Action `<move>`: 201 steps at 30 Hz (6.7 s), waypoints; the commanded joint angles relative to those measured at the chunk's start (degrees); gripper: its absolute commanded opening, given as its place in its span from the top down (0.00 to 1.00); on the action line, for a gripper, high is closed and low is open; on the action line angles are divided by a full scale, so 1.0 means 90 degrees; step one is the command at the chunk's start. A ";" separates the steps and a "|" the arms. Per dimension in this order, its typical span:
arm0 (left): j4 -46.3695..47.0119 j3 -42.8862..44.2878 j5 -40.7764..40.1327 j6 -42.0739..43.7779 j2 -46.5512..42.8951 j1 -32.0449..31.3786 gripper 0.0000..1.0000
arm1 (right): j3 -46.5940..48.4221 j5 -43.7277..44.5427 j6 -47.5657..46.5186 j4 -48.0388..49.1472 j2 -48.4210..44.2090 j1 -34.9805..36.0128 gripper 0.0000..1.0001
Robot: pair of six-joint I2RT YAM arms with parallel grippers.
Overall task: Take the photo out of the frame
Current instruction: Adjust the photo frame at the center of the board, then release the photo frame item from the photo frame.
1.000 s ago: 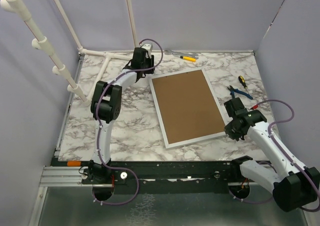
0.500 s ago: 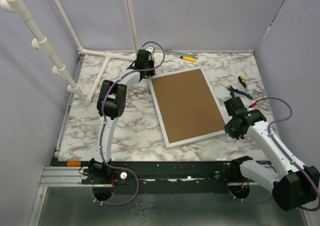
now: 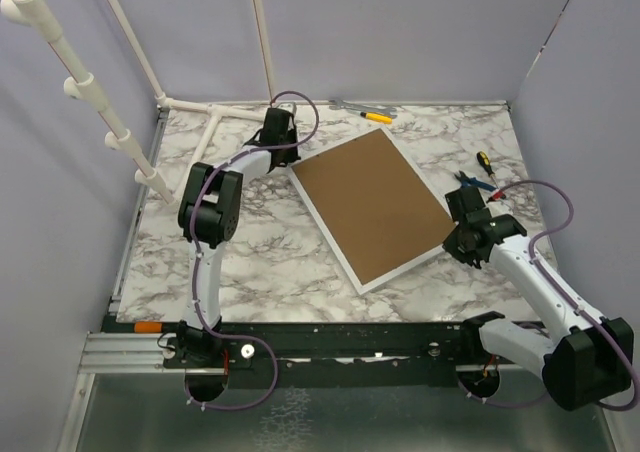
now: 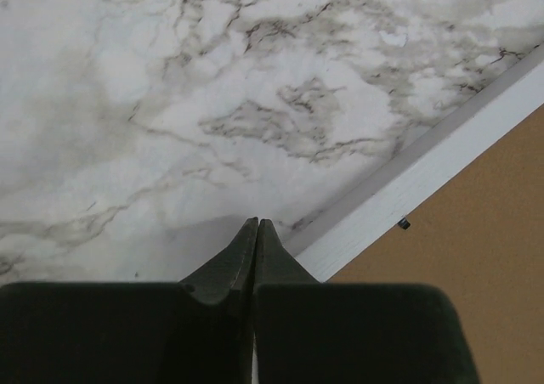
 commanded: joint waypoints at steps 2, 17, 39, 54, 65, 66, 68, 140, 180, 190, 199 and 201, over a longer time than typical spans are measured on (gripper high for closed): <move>-0.0554 -0.1619 -0.0730 -0.0851 -0.1112 -0.0073 1.00 | 0.0240 0.0254 -0.0260 0.1151 0.0248 -0.0013 1.00; 0.0034 -0.5553 -0.0848 -0.2240 -0.4666 -0.0539 1.00 | 0.0853 -0.0700 -0.1453 0.2559 0.1489 -0.0201 0.99; -0.0448 -0.6404 -0.2542 -0.2957 -0.6672 0.0030 1.00 | 0.2115 -0.0005 -0.1650 0.2210 0.2764 -0.0319 0.99; 0.0839 -0.5559 -0.2948 -0.3294 -0.4365 0.0384 1.00 | 0.0143 -0.0901 -0.1625 0.2705 0.1209 -0.0319 1.00; 0.0718 -0.5772 -0.1826 -0.3122 -0.4220 0.0640 1.00 | 0.0341 -0.0901 -0.1853 0.2827 0.1256 -0.0319 1.00; 0.0708 -0.5781 -0.1702 -0.3133 -0.4204 0.0640 1.00 | 0.0370 -0.0877 -0.1857 0.2796 0.1276 -0.0319 1.00; 0.0691 -0.5785 -0.1318 -0.3149 -0.4171 0.0632 1.00 | 0.0430 -0.0833 -0.1875 0.2724 0.1309 -0.0319 0.99; 0.3578 -0.8285 0.1571 -0.3284 -0.5763 -0.1236 0.69 | -0.0005 -0.8727 -0.3262 0.8476 0.5095 0.0394 0.99; 0.3325 -0.8156 0.1756 -0.3173 -0.5452 -0.0752 0.78 | 0.0224 -0.8670 -0.3143 0.8297 0.5474 0.0609 0.99; 0.3539 -0.8176 0.2005 -0.3202 -0.5430 -0.0678 0.72 | 0.0084 -0.8730 -0.2949 0.8609 0.5488 0.0433 0.99; 0.3907 -0.8168 0.2331 -0.3318 -0.5195 -0.0680 0.71 | 0.0243 -0.8744 -0.2714 0.8869 0.5701 0.0440 0.99; 0.3971 -0.8150 0.2395 -0.3346 -0.5115 -0.0678 0.71 | 0.0252 -0.8766 -0.2683 0.8905 0.5749 0.0443 0.99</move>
